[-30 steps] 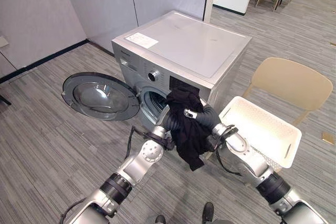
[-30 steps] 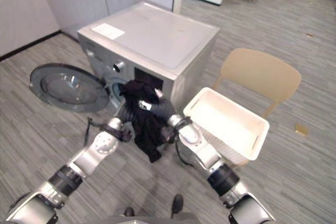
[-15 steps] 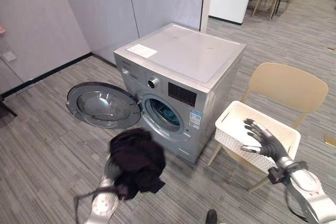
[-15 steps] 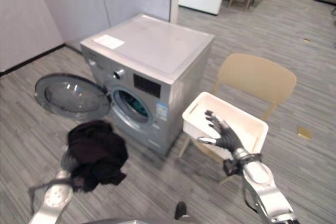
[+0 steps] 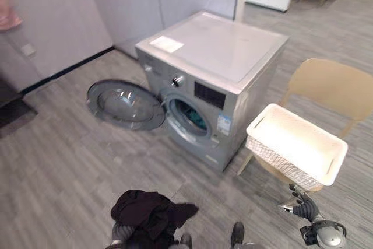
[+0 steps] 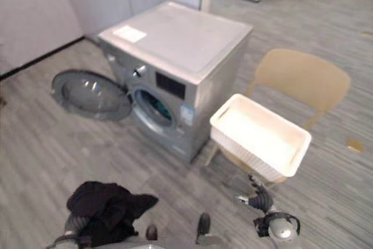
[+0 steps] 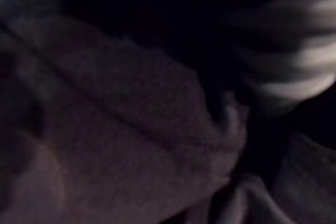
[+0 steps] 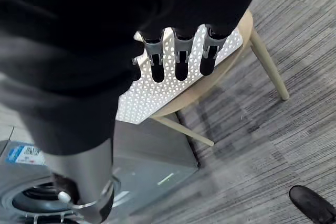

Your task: Grab the laundry basket,head to the washer,open it,put in the laundry and shut it.

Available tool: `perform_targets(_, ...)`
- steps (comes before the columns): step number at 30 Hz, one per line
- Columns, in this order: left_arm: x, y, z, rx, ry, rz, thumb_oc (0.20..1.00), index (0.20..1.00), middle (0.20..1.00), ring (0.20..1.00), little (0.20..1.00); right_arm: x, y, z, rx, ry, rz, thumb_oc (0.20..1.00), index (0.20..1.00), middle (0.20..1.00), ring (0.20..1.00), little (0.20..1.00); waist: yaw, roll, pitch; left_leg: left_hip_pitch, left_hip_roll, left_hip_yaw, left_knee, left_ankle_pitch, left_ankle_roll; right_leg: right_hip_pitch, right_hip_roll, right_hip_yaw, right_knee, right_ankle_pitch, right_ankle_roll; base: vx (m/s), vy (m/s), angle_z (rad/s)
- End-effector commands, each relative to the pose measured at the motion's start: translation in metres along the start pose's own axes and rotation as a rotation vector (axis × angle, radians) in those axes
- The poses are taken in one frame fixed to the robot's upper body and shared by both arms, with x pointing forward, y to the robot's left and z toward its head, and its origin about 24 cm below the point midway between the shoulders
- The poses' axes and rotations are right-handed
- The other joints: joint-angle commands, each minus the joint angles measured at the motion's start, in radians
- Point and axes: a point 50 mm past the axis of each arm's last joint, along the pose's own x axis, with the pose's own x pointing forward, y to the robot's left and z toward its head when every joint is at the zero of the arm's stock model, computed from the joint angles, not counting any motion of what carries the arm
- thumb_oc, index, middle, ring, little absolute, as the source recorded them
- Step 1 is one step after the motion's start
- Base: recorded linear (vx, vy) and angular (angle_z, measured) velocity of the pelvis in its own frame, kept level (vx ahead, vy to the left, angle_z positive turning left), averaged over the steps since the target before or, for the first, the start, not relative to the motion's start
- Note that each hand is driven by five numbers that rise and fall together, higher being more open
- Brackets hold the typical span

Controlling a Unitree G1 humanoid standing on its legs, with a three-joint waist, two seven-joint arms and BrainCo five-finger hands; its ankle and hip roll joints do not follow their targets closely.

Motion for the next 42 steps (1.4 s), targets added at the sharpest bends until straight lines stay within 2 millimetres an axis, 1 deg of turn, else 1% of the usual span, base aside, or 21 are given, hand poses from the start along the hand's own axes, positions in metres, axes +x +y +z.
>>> perform_targets(1,0.017,0.013,0.064,-0.005,-0.241,0.044,0.200,0.200,0.200,0.200,0.200,0.017,-0.014,0.040,-0.030,-0.155,-0.091,1.000,1.000,1.000,1.000,1.000,-0.010,-0.037,0.078,-0.074,0.000,0.117,0.083,-0.047,0.001,0.097,-0.024,-0.088,0.061,-0.204,0.030,0.05,0.024,0.84)
perform_targets(2,0.017,0.013,0.067,0.005,-0.251,0.043,0.200,0.200,0.200,0.200,0.200,0.017,-0.012,0.038,-0.029,-0.143,-0.093,1.000,1.000,1.000,1.000,1.000,-0.016,-0.038,0.073,-0.068,0.020,0.165,0.095,-0.076,-0.006,0.106,-0.027,-0.099,0.061,-0.218,0.037,0.03,0.062,1.16)
perform_targets(5,0.019,0.012,0.079,0.020,-0.290,0.038,0.200,0.200,0.200,0.200,0.200,0.018,-0.008,0.034,-0.043,-0.119,-0.084,1.000,1.000,1.000,1.000,1.000,-0.037,-0.046,0.077,-0.076,0.070,0.320,0.137,-0.091,-0.006,0.097,-0.056,-0.178,0.069,-0.210,0.038,-0.02,0.062,0.97)
perform_targets(10,0.019,0.012,0.079,0.020,-0.290,0.038,0.200,0.200,0.200,0.200,0.200,0.018,-0.008,0.034,-0.043,-0.120,-0.084,1.000,1.000,1.000,1.000,1.000,-0.038,-0.046,0.076,-0.077,0.070,0.320,0.138,-0.092,-0.006,0.096,-0.056,-0.179,0.069,-0.210,0.038,0.05,0.092,0.61)
perform_targets(11,0.019,0.010,0.083,0.053,-0.303,0.021,0.200,0.200,0.200,0.200,0.200,0.022,0.005,0.034,-0.075,-0.097,-0.038,1.000,1.000,1.000,1.000,1.000,-0.024,-0.070,0.076,-0.078,0.068,0.336,0.158,-0.130,0.015,0.130,-0.103,-0.238,0.106,-0.207,0.060,0.28,0.520,0.30)
perform_targets(14,0.019,0.014,0.090,0.119,-0.330,0.020,0.200,0.200,0.200,0.200,0.200,0.025,0.016,0.038,-0.059,-0.111,-0.008,1.000,1.000,1.000,1.000,1.000,-0.012,-0.078,0.084,-0.063,0.031,0.315,0.149,-0.164,0.047,0.103,-0.156,-0.223,0.225,-0.213,0.072,0.21,0.358,0.60)
perform_targets(15,0.020,0.015,0.096,0.147,-0.346,0.022,0.200,0.200,0.200,0.200,0.200,0.025,0.018,0.041,-0.051,-0.119,-0.001,1.000,1.000,1.000,1.000,1.000,-0.017,-0.081,0.090,-0.058,0.018,0.294,0.149,-0.173,0.053,0.081,-0.156,-0.178,0.263,-0.207,0.076,0.18,0.185,-0.01)
perform_targets(16,0.021,0.015,0.100,0.156,-0.359,0.022,0.200,0.200,0.200,0.200,0.200,0.027,0.020,0.044,-0.047,-0.129,0.006,1.000,1.000,1.000,1.000,1.000,-0.026,-0.082,0.094,-0.053,0.005,0.270,0.147,-0.183,0.062,0.052,-0.146,-0.114,0.299,-0.210,0.078,0.21,0.169,0.44)
perform_targets(18,0.022,0.010,0.107,0.152,-0.380,0.010,0.200,0.200,0.200,0.200,0.200,0.028,0.021,0.049,-0.052,-0.147,0.012,1.000,1.000,1.000,1.000,1.000,-0.054,-0.076,0.098,-0.022,-0.020,0.221,0.119,-0.191,0.073,-0.031,-0.064,0.049,0.364,-0.249,0.067,0.22,0.180,1.03)
perform_targets(20,0.022,0.008,0.109,0.146,-0.389,0.002,0.200,0.200,0.200,0.200,0.200,0.029,0.020,0.051,-0.053,-0.154,0.013,1.000,1.000,1.000,1.000,1.000,-0.061,-0.073,0.106,-0.009,-0.033,0.197,0.104,-0.175,0.085,-0.070,-0.039,0.089,0.352,-0.227,0.056,0.18,0.071,0.66)
perform_targets(25,0.024,0.003,0.107,0.157,-0.379,-0.014,0.200,0.200,0.200,0.200,0.200,0.029,0.020,0.053,-0.046,-0.164,0.014,1.000,1.000,1.000,1.000,1.000,-0.082,-0.072,0.121,0.056,-0.063,0.127,0.066,-0.196,0.092,-0.156,0.000,0.109,0.308,-0.184,0.060,0.24,0.010,0.61)
perform_targets(26,0.024,0.002,0.107,0.161,-0.379,-0.017,0.200,0.200,0.200,0.200,0.200,0.028,0.020,0.053,-0.049,-0.166,0.015,1.000,1.000,1.000,1.000,1.000,-0.092,-0.076,0.125,0.086,-0.082,0.098,0.053,-0.206,0.090,-0.195,0.000,0.104,0.255,-0.140,0.072,0.36,-0.056,0.65)
perform_targets(27,0.025,0.000,0.107,0.166,-0.378,-0.023,0.200,0.200,0.200,0.200,0.200,0.027,0.020,0.051,-0.052,-0.160,0.016,1.000,1.000,1.000,1.000,1.000,-0.098,-0.079,0.127,0.111,-0.094,0.074,0.047,-0.216,0.085,-0.210,-0.003,0.074,0.199,-0.114,0.083,0.38,-0.055,0.56)
perform_targets(30,0.024,-0.001,0.107,0.170,-0.379,-0.025,0.200,0.200,0.200,0.200,0.200,0.026,0.019,0.050,-0.064,-0.156,0.018,1.000,1.000,1.000,1.000,1.000,-0.101,-0.078,0.129,0.145,-0.094,0.058,0.043,-0.230,0.073,-0.220,-0.016,0.010,0.173,-0.097,0.091,0.30,-0.088,0.63)
perform_targets(31,0.023,-0.002,0.102,0.175,-0.368,-0.033,0.200,0.200,0.200,0.200,0.200,0.024,0.020,0.045,-0.068,-0.144,0.028,1.000,1.000,1.000,1.000,1.000,-0.100,-0.080,0.115,0.175,-0.096,0.049,0.051,-0.255,0.063,-0.182,-0.022,-0.029,0.163,-0.104,0.081,0.30,-0.100,0.56)
perform_targets(32,0.023,-0.002,0.102,0.175,-0.368,-0.033,0.200,0.200,0.200,0.200,0.200,0.024,0.020,0.045,-0.068,-0.144,0.028,1.000,1.000,1.000,1.000,1.000,-0.101,-0.079,0.116,0.176,-0.095,0.048,0.051,-0.255,0.063,-0.180,-0.021,-0.030,0.163,-0.104,0.081,0.31,-0.142,0.52)
perform_targets(34,0.022,-0.004,0.097,0.176,-0.356,-0.044,0.200,0.200,0.200,0.200,0.200,0.022,0.020,0.040,-0.063,-0.132,0.031,1.000,1.000,1.000,1.000,1.000,-0.108,-0.074,0.098,0.193,-0.079,0.040,0.072,-0.246,0.039,-0.149,-0.007,-0.014,0.158,-0.108,0.064,0.24,-0.151,0.57)
perform_targets(36,0.021,-0.006,0.095,0.171,-0.350,-0.055,0.200,0.200,0.200,0.200,0.200,0.021,0.018,0.039,-0.052,-0.129,0.027,1.000,1.000,1.000,1.000,1.000,-0.120,-0.063,0.079,0.187,-0.051,0.047,0.115,-0.208,0.002,-0.117,0.009,-0.008,0.149,-0.114,0.050,0.26,-0.167,0.62)
perform_targets(38,0.021,-0.009,0.094,0.176,-0.348,-0.078,0.200,0.200,0.200,0.200,0.200,0.021,0.015,0.037,-0.050,-0.126,0.019,1.000,1.000,1.000,1.000,1.000,-0.129,-0.060,0.072,0.146,-0.019,0.056,0.247,-0.148,-0.026,-0.079,0.032,0.013,0.134,-0.131,0.023,0.23,-0.162,0.22)
perform_targets(40,0.022,-0.013,0.096,0.175,-0.352,-0.089,0.200,0.200,0.200,0.200,0.200,0.022,0.013,0.036,-0.050,-0.119,0.013,1.000,1.000,1.000,1.000,1.000,-0.128,-0.067,0.077,0.085,-0.001,0.066,0.365,-0.115,-0.028,-0.039,0.043,0.034,0.117,-0.154,0.001,0.16,-0.115,-0.14)
perform_targets(42,0.023,-0.017,0.100,0.172,-0.361,-0.100,0.200,0.200,0.200,0.200,0.200,0.023,0.009,0.035,-0.047,-0.110,-0.006,1.000,1.000,1.000,1.000,1.000,-0.119,-0.083,0.091,0.002,0.009,0.088,0.389,-0.142,-0.002,-0.010,0.036,0.057,0.109,-0.174,-0.006,0.16,-0.042,-0.34)
